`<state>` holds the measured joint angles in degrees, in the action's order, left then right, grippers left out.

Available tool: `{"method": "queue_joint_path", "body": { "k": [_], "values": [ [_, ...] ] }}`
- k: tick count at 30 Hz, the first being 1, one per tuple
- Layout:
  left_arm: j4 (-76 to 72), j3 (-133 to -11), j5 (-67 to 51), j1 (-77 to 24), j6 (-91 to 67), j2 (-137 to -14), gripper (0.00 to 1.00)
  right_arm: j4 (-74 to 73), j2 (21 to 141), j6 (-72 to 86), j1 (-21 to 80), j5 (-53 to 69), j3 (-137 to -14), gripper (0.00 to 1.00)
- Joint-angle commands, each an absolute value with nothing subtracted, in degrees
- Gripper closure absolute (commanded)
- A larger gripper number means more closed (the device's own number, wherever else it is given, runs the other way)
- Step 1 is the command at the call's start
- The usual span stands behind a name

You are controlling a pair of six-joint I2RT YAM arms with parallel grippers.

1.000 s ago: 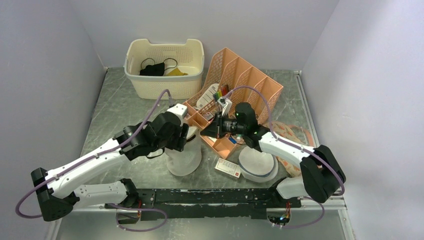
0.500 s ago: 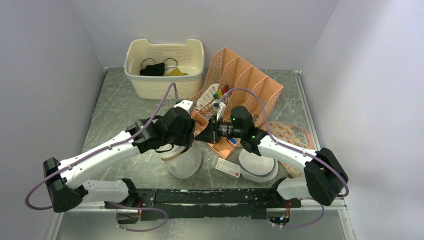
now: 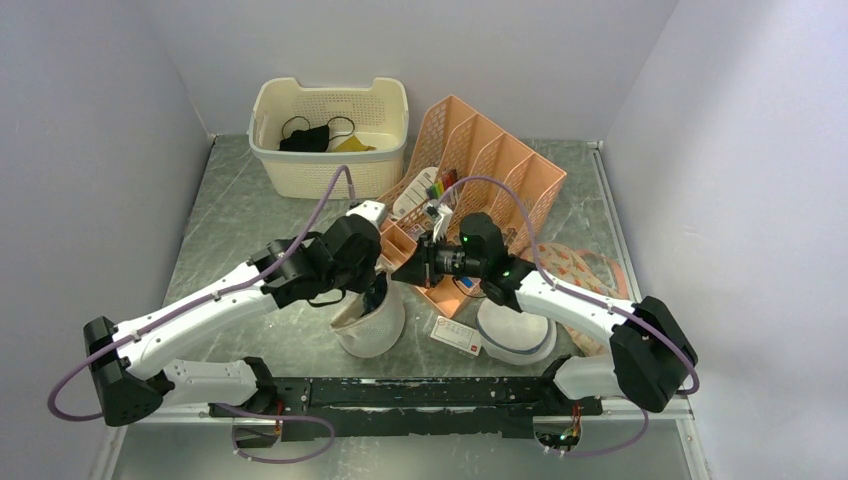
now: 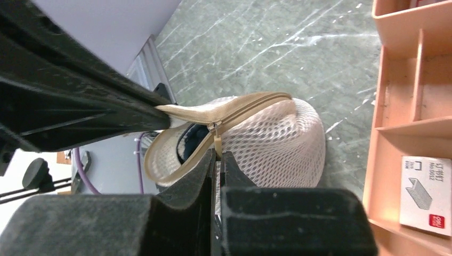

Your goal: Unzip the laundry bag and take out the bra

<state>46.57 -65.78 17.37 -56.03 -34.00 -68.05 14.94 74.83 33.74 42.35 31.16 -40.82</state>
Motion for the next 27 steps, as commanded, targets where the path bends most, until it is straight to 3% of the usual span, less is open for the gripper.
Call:
{"method": "queue_joint_path", "body": {
  "k": [1,11,20,24,27],
  "values": [
    [48.9,-68.2,19.3,-55.8,-31.7,-64.1,0.93,9.6,76.1,33.1,41.2,26.1,-43.3,1.00],
    [51.8,-66.4,20.5,-55.8,-31.9,-59.7,0.91,11.8,77.5,30.4,37.1,34.4,-43.6,1.00],
    [52.1,-66.3,21.0,-55.8,-32.5,-64.6,0.35,15.2,75.6,29.0,41.2,39.0,-43.8,1.00],
    [50.3,-67.3,20.5,-55.8,-31.0,-66.5,0.25,14.2,75.1,27.9,42.6,39.2,-44.4,1.00],
    [49.6,-67.7,20.0,-55.8,-30.0,-68.0,0.28,14.2,74.5,27.6,43.5,39.2,-44.6,1.00]
  ]
}}
